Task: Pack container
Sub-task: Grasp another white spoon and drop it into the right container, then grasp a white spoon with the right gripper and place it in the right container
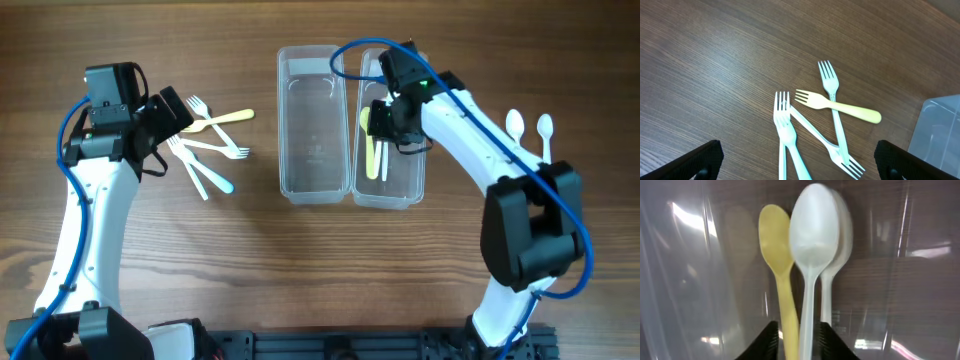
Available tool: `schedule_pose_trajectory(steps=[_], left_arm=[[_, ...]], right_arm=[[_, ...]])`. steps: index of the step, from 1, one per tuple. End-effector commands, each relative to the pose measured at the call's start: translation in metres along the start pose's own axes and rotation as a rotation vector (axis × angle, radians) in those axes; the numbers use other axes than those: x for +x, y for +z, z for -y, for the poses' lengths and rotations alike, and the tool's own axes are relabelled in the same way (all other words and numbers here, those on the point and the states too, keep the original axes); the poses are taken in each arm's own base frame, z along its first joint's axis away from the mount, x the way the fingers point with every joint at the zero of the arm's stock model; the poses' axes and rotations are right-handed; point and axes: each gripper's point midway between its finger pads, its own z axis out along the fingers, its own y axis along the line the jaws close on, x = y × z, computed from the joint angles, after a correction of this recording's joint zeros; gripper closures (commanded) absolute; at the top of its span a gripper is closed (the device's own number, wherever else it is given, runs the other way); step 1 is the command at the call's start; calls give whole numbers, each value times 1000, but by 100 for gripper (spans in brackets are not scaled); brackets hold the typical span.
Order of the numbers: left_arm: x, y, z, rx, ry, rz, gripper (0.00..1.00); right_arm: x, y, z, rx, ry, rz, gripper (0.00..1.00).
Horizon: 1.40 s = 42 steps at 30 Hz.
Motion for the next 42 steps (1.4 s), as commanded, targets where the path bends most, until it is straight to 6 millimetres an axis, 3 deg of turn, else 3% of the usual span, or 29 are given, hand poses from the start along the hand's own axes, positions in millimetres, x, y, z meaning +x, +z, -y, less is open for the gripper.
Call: schedule_pose_trajectory(steps=[1,5,8,11,14,18,22,28,36,42], left_arm=[[-7,-1,0,-6,16,15,0],[-7,-1,0,-6,16,15,0],[-7,-1,0,-6,16,15,0],[-7,-1,0,-6,16,15,0],[-7,-1,0,-6,16,15,0],[-7,-1,0,-6,16,15,0],[-7,-1,0,-6,16,15,0],[-7,-1,0,-6,16,14,0],[-5,-1,-1,-10,17,5,0],[0,-1,-3,-18,19,-14,0]], right_arm=[[-19,-28,4,28,-77,92,44],[-50,-78,40,167,-82,259,30],[-72,-123,97,345,-84,368,30],[-80,-136,156,419,-107,348,25],[-74,-116,197,347,-141,254,23],[-66,-80,228,153,-194,169,23],[-58,-60,259,143,-168,119,26],[-47,-45,274,173,-264,47,27],[-19,5,279,120,-235,-101,34],[-25,16,284,130,-176,-75,40]])
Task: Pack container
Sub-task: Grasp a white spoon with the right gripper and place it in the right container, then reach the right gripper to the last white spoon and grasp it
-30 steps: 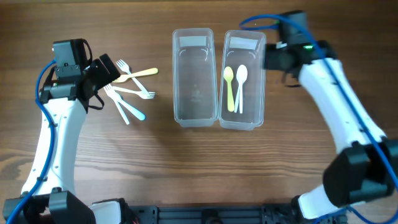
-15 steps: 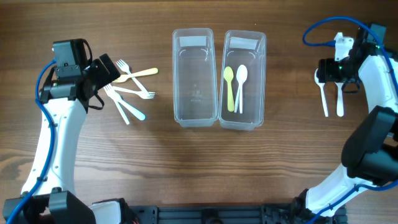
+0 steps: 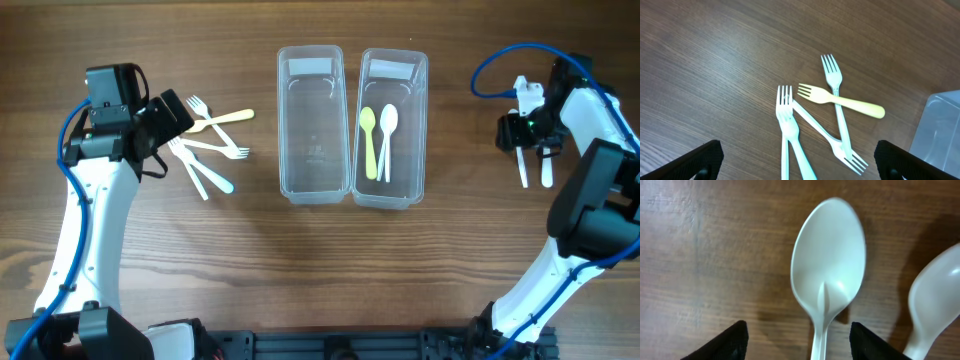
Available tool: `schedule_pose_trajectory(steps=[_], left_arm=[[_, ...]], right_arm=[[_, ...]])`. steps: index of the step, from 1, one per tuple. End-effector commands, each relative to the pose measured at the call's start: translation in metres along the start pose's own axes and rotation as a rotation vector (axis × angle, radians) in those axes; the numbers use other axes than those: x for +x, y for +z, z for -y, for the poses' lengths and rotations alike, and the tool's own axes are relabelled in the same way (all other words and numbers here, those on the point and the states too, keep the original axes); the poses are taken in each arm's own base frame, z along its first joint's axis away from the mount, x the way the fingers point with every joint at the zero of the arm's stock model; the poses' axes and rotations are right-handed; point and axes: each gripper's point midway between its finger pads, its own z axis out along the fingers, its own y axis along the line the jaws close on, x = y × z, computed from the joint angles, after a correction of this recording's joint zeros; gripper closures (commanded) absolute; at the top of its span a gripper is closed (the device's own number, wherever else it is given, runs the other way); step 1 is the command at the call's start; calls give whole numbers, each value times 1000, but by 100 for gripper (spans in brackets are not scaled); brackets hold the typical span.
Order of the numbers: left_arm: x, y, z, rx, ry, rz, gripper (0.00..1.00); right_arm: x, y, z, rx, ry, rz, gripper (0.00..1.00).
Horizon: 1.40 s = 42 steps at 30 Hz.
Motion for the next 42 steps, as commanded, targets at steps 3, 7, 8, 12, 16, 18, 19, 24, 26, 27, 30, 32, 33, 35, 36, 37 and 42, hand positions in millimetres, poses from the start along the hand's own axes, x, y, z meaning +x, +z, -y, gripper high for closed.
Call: schedule_pose_trajectory(steps=[3,7,8,12,16,18,19,24,26,27,30,32,33,35,36,37,42], left_arm=[[-4,-1,-2,-12,17,0,0],[-2,-1,-2,-15,18,-8,0],[-2,-1,-2,-15,18,-8,0],[-2,-1,-2,-15,18,-8,0],[-2,-1,-2,-15,18,-8,0],[-2,-1,-2,-15,18,-8,0],[-2,-1,-2,-15,18,-8,0],[-3,-1,-2,-13,17,-4,0],[-3,-1,-2,-13,18,-1,0],[-3,-1,-2,-12,17,-1,0],[-4,-1,-2,-12,17,0,0],[-4,-1,-1,-11,17,2,0],[-4,-1,-1,-10,17,3,0],[-4,-1,-1,-10,17,3,0],[-4,-1,-1,-10,17,3,0],[-4,-1,-1,-11,17,3,0],[-4,-1,-1,-10,17,3,0]], right_arm=[[2,16,0,-21,38,-13,43],[7,26,-2,-34,58,-36,55],[7,26,-1,-34,60,-36,57],[7,26,-1,-33,90,-36,94],[12,24,-9,-70,157,-59,96],[12,19,-16,-112,179,-63,96],[10,16,-19,-129,197,-61,96],[-10,-38,-57,-319,289,14,96],[-24,-68,-75,-360,280,82,96],[-30,-83,-83,-374,266,116,96],[-53,-145,-120,-390,205,276,96],[-64,-180,-148,-405,168,366,95],[-68,-194,-163,-417,142,403,96],[-72,-207,-192,-414,114,435,95],[-74,-205,-207,-385,123,429,96],[-74,-197,-218,-355,130,414,96],[-68,-138,-258,-257,163,292,96]])
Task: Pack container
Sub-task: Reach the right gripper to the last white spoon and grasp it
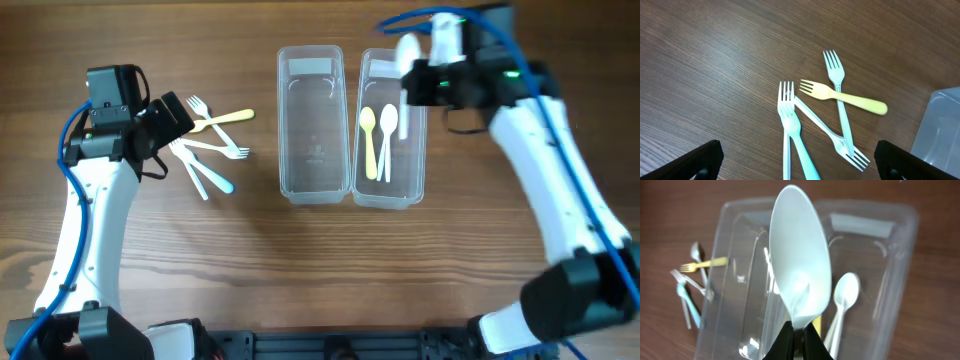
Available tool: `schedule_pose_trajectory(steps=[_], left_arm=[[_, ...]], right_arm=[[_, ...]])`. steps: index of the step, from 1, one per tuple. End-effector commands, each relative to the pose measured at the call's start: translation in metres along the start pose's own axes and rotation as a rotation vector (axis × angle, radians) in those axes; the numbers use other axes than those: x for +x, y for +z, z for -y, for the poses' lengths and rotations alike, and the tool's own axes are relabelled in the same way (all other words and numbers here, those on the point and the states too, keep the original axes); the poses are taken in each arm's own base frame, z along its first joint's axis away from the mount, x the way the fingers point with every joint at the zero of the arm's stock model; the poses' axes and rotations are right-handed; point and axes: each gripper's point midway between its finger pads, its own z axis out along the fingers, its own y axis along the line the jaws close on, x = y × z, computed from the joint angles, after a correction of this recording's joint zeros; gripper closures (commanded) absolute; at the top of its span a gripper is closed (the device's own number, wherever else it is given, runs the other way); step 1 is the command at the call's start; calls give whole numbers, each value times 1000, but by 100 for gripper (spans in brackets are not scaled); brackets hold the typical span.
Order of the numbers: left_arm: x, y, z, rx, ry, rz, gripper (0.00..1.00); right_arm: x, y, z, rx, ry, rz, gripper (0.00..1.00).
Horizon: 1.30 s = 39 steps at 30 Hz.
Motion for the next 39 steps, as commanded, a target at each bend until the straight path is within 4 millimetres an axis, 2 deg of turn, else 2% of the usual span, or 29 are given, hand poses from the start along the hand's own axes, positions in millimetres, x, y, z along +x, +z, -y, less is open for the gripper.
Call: schedule_pose_trajectory(steps=[1,4,6,7,9,10,12,13,14,15,17,19,22,25,27,31,32,36,39], left_arm=[[-8,-1,0,-4,15,18,0],[-8,-1,0,-4,15,18,0],[-8,-1,0,-4,15,18,0],[-8,-1,0,-4,15,18,0],[-8,-1,0,-4,15,18,0],[-8,-1,0,-4,15,18,0],[-8,-1,0,-4,15,18,0],[-8,-1,0,-4,15,18,0],[-8,-1,0,-4,15,18,0],[-8,-1,0,-4,15,18,0],[-8,-1,0,-4,15,18,0],[-8,-1,0,-4,15,18,0],[-8,-1,0,-5,15,18,0],[-8,-1,0,-4,15,18,0],[-8,-1,0,-4,15,18,0],[-8,-1,0,-4,15,18,0],[-8,-1,0,-4,15,18,0],[-8,-1,0,-4,15,18,0],[-8,-1,0,-4,14,18,0]], right_arm=[[29,52,17,137,100,-103,96],[45,79,22,151,101,-168,96],[46,82,23,154,100,-173,71],[44,80,23,156,98,-165,66],[31,67,24,180,83,-116,56],[21,55,27,205,66,-76,44],[2,27,38,280,51,14,32],[-12,1,52,354,29,82,26],[-18,-14,64,407,13,114,23],[-26,-37,84,497,-17,150,20],[-34,-70,123,663,-87,162,20],[-30,-92,166,773,-163,95,19],[-9,-104,229,780,-115,6,17],[21,-97,278,652,-8,-45,15],[39,-92,303,578,53,-62,14],[69,-75,343,500,160,-106,17],[82,-64,353,488,192,-142,18],[94,-35,356,424,192,-186,23],[111,-13,364,432,163,-269,29]])
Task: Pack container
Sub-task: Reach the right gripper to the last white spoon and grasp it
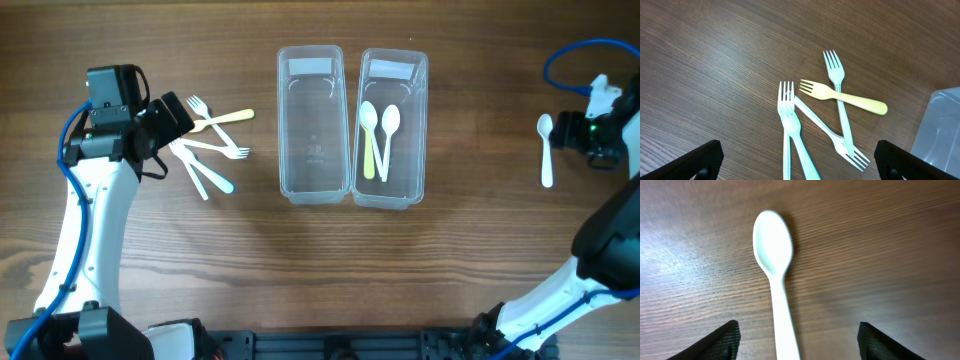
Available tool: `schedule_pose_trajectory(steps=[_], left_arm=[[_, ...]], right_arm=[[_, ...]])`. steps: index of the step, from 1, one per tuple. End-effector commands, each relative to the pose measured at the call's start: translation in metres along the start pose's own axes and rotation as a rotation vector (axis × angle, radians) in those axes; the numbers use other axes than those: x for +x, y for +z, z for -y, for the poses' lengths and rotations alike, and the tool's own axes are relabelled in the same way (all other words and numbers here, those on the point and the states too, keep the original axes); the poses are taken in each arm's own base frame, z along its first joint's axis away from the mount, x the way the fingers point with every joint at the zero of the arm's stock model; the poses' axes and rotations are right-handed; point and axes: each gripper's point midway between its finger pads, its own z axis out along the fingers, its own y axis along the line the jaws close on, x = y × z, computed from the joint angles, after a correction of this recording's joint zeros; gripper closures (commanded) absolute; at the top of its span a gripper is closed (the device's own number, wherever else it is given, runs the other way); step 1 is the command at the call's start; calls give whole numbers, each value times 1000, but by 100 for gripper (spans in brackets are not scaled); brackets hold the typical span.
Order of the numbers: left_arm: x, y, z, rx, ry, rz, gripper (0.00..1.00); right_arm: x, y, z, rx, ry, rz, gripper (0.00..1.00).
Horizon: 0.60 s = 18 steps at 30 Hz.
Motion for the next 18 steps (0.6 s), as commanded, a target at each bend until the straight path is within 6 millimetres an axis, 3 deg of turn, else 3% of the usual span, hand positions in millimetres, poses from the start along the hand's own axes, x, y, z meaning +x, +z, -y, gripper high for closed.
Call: schedule_pose_trajectory(steps=[1,4,9,12,18], left_arm=[[-8,-1,0,-4,15,17,0],[-6,-1,4,18,11,9,0],[-10,-2,17,85,10,16,0],[-9,-2,17,86,11,12,0],[-8,-2,16,85,11,8,0]], right_arm=[[11,28,-9,-12,-58,-66,31],[16,41,-5,18,-5,-98,39],[16,44,8,125,54,-111,46],[15,45,3,126,77,-110,50],[6,47,-9,113,63,-83,49]])
